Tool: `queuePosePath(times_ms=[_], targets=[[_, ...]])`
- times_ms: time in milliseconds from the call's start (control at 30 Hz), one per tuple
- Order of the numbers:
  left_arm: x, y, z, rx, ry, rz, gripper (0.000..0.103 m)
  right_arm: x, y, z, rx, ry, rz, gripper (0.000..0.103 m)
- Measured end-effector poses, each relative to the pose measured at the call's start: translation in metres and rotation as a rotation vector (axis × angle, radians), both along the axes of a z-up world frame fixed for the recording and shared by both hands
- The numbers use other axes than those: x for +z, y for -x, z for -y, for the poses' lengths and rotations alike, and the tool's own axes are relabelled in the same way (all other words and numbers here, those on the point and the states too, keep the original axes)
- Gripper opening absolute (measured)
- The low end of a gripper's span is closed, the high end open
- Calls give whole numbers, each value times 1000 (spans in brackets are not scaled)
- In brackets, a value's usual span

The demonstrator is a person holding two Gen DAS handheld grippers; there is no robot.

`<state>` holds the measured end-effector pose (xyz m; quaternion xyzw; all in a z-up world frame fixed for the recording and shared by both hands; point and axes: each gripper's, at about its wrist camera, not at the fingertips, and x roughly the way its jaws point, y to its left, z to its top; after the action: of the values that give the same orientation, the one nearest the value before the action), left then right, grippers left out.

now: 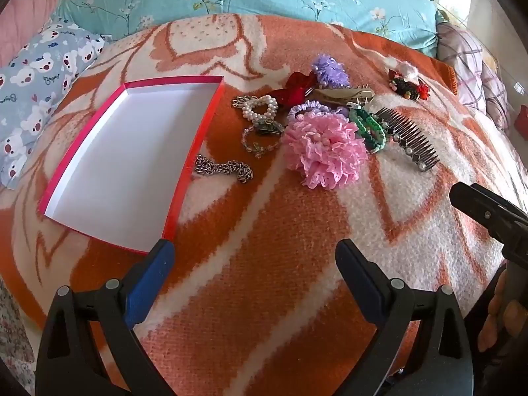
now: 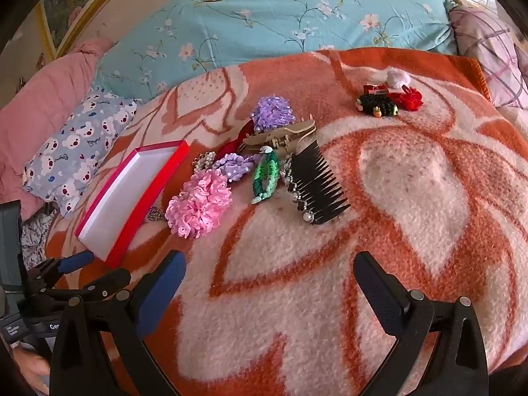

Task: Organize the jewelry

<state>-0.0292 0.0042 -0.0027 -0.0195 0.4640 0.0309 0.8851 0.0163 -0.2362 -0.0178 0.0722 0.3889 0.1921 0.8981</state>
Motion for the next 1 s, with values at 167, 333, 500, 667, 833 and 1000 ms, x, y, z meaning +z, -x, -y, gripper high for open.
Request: queuePosePath(times_ms=[167,333,500,667,833,1000], targets=[[0,0,1,0,0,1,99,1,0,0,1,-5,3,102],[-1,0,3,-3,0,0,99,5,5,2,0,-11,0,102],[-1,0,5,-6,1,2,99,3,2,1,2,-14,3,102],[-1,-1,5,-6,1,2,99,3,2,1,4,-9,5,102],[-1,-1,8,-11,2,4,99,5,2,1,8,-19,2,102],[1,-1,9,-11,3,4,99,4,2,2,8,-19,0,102]])
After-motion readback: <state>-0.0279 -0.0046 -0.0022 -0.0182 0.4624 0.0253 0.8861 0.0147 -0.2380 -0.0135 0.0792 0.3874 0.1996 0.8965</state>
